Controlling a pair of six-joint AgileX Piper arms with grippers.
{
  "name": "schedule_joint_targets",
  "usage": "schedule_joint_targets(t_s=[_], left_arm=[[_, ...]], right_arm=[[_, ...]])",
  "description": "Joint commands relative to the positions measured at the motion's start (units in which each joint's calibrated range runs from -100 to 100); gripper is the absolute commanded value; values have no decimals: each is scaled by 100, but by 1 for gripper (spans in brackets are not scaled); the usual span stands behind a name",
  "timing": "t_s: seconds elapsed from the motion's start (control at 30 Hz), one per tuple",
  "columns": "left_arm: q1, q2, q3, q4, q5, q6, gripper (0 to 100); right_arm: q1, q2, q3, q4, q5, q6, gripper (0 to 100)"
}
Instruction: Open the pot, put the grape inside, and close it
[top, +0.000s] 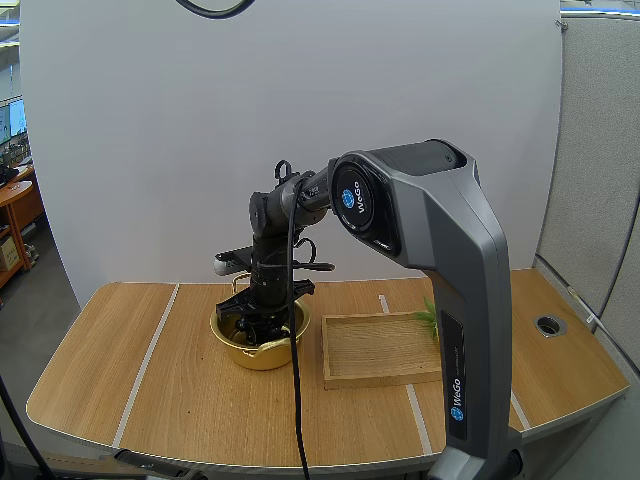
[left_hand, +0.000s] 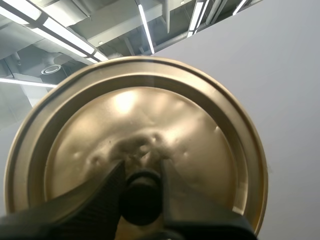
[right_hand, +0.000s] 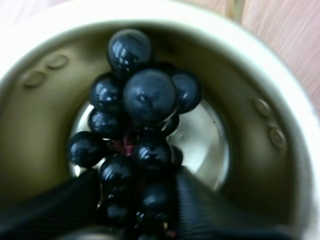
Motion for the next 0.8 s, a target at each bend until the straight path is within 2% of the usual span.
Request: schedule_joint_targets(t_s=[0.0, 0.37, 0.6, 0.77], left_arm=[[-18, -44, -43, 77, -246, -40, 0], [-18, -44, -43, 77, -246, -40, 0], [-18, -44, -43, 77, -246, -40, 0], [-18, -44, -43, 77, -246, -40, 0]], right_arm=[[-8, -502, -100, -127, 460, 40, 100], [-8, -1801, -252, -120, 1228, 119, 100], [-8, -2862, -252, -120, 1906, 130, 100], [-8, -3742, -104, -120, 1955, 211, 100]])
